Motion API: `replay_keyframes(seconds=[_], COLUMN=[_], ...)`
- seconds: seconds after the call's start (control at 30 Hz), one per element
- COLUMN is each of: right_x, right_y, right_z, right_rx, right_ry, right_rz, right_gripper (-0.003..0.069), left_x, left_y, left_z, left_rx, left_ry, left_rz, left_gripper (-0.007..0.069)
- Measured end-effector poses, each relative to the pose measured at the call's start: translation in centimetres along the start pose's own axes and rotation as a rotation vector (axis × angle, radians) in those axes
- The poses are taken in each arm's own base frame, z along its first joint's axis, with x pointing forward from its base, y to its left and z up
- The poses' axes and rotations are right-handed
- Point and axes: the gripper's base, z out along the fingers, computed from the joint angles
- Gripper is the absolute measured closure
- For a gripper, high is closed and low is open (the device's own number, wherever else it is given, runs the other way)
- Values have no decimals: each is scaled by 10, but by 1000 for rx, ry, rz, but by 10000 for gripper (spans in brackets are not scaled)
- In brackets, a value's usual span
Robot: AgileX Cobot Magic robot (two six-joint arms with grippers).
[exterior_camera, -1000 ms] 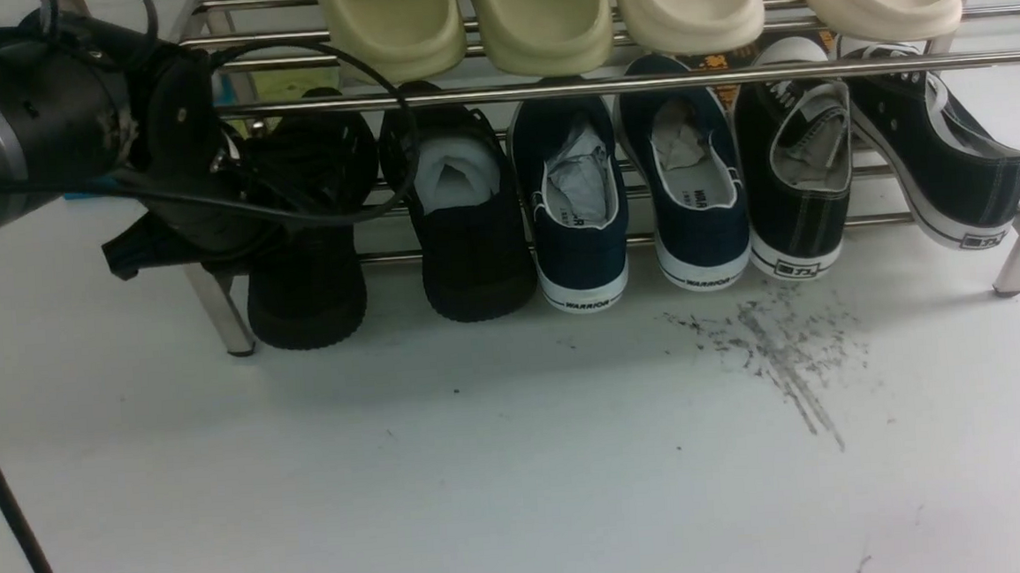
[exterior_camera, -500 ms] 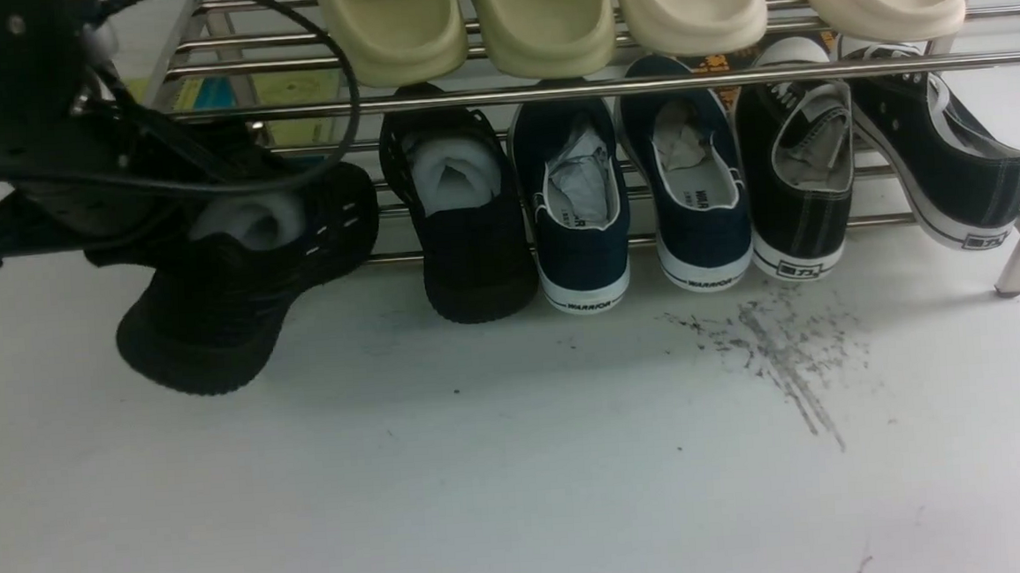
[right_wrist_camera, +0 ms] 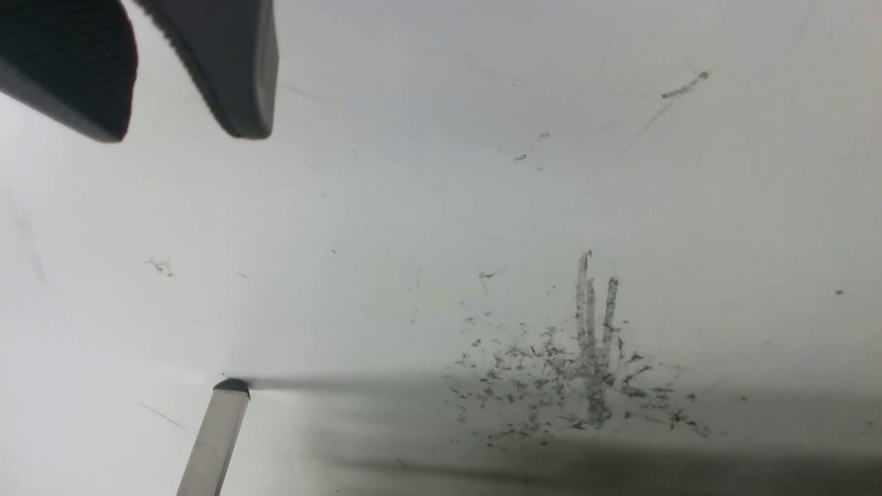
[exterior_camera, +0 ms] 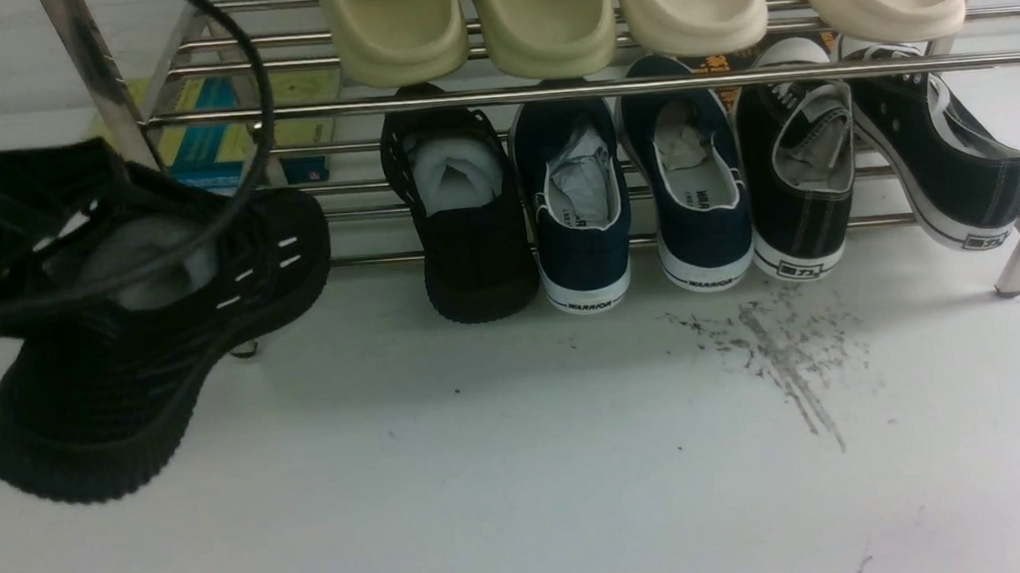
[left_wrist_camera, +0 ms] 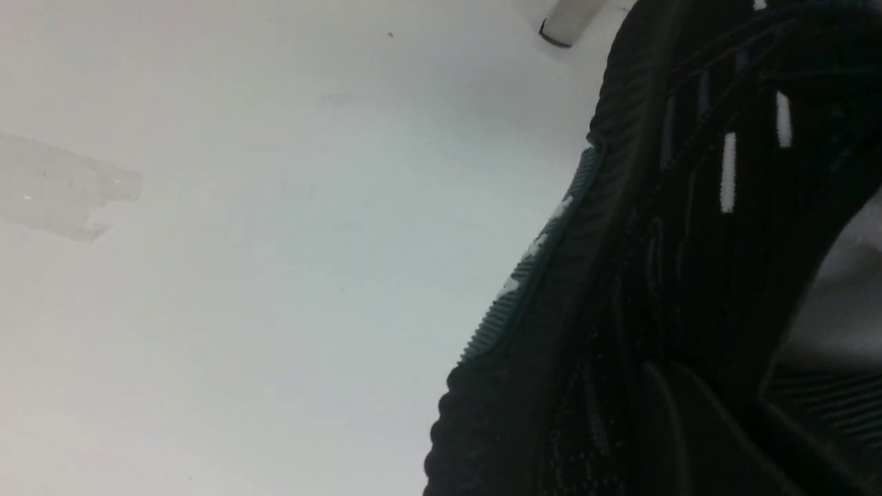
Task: Take the shoes off the shelf with your hand on the white table.
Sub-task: 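Set the held shoe down on the floor in front of the rack with the left gripper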
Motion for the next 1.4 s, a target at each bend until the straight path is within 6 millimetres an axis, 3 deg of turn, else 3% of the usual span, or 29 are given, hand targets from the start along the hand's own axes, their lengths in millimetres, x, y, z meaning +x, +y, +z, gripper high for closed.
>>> replay_keyframes(seconds=[0.13, 0.23, 0.4, 0.6, 0.9, 1.13, 1.4], right_x=[0, 0, 0, 0, 0, 0, 0], right_y=[0, 0, 0, 0, 0, 0, 0], right_z=[0, 0, 0, 0, 0, 0, 0], right_rx=[0, 0, 0, 0, 0, 0, 0], right_ry=[0, 0, 0, 0, 0, 0, 0], right_rz=[0, 0, 0, 0, 0, 0, 0], right_gripper=[419, 419, 419, 419, 419, 419, 419], left_x=[30, 48, 62, 73, 90, 117, 132], left_y=[-4, -6, -4, -11, -47, -96, -116], left_z=[2, -10, -33, -41, -30, -12, 10], left_rx=[50, 110, 199, 246, 238, 274, 260], left_ry=[69, 76, 53, 72, 108, 133, 148], left_rz=[16, -6, -88, -99, -132, -167, -228], left_gripper=[604, 603, 601, 596, 589, 589, 589])
